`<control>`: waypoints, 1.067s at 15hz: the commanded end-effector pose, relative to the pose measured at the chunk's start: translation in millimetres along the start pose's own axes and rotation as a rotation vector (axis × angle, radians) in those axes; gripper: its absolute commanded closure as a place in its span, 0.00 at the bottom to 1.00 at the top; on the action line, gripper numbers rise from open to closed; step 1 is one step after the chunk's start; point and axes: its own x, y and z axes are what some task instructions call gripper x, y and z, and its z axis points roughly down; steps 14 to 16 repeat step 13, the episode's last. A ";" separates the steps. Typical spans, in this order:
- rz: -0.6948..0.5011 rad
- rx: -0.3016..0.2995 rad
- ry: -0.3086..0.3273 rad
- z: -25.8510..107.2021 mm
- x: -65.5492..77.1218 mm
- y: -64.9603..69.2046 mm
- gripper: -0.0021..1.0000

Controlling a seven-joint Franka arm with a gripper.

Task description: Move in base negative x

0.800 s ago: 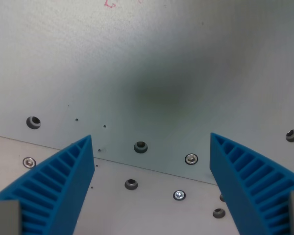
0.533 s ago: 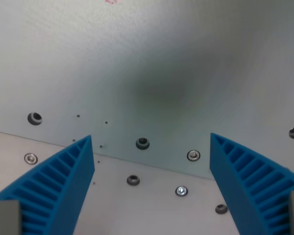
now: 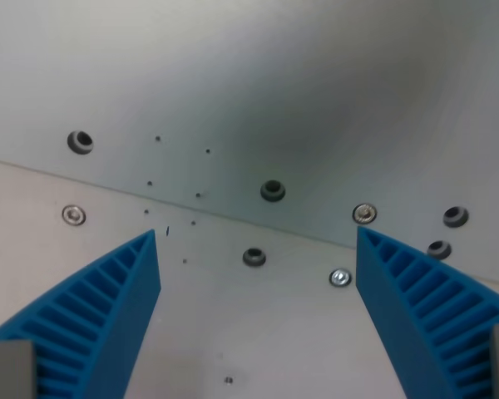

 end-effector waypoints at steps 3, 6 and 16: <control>0.004 -0.039 0.070 -1.1 -36.4 -22.2 0.00; 0.004 -0.039 0.070 3.2 -51.1 -30.9 0.00; 0.004 -0.039 0.070 13.9 -85.3 -51.3 0.00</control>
